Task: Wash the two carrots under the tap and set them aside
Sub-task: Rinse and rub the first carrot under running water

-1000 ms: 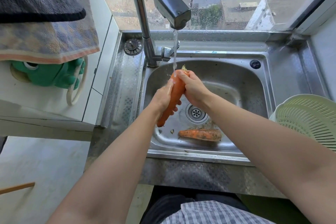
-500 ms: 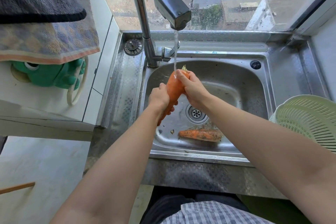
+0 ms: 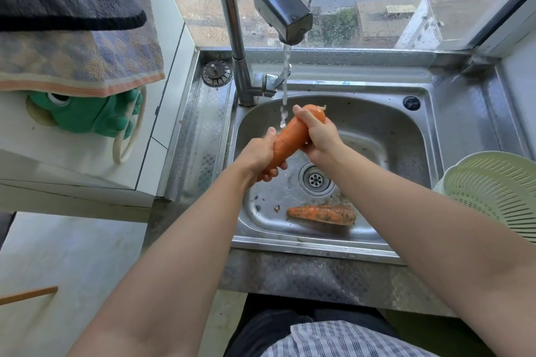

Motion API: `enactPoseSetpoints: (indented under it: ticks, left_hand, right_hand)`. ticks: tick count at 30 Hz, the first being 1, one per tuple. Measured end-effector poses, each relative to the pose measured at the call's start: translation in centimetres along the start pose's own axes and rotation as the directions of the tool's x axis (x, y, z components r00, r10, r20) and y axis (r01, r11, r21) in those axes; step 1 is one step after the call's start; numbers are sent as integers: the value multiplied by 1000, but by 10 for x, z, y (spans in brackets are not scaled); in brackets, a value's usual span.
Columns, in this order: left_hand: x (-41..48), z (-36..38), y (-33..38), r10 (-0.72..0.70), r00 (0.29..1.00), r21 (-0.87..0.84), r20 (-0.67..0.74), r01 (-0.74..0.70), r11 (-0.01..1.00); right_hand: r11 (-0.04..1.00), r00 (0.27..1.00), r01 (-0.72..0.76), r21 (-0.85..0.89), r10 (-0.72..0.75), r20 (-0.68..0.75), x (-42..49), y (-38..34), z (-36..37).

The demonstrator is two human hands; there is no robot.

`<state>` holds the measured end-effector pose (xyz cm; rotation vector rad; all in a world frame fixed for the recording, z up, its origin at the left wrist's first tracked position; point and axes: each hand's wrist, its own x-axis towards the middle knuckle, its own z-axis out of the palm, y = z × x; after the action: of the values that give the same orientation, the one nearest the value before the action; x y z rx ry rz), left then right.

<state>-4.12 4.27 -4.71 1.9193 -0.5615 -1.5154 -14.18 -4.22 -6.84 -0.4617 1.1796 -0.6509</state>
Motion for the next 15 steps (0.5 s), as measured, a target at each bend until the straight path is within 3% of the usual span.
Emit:
enactPoseSetpoints:
  ticks: [5, 9, 12, 15]
  left_hand:
    - [3, -1, 2, 102, 995, -309, 16, -92, 947]
    - [4, 6, 0, 166, 985, -589, 49, -106, 801]
    - [11, 18, -3, 227, 971, -453, -72, -234, 860]
    - [19, 24, -3, 317, 922, -148, -223, -354, 924]
  right_hand:
    - [999, 950, -33, 5, 33, -312, 5, -13, -10]
    - [993, 907, -108, 52, 120, -404, 8, -16, -31]
    - [991, 931, -135, 10, 130, -340, 9, -16, -43]
    - [897, 924, -240, -370, 94, -372, 12, -17, -49]
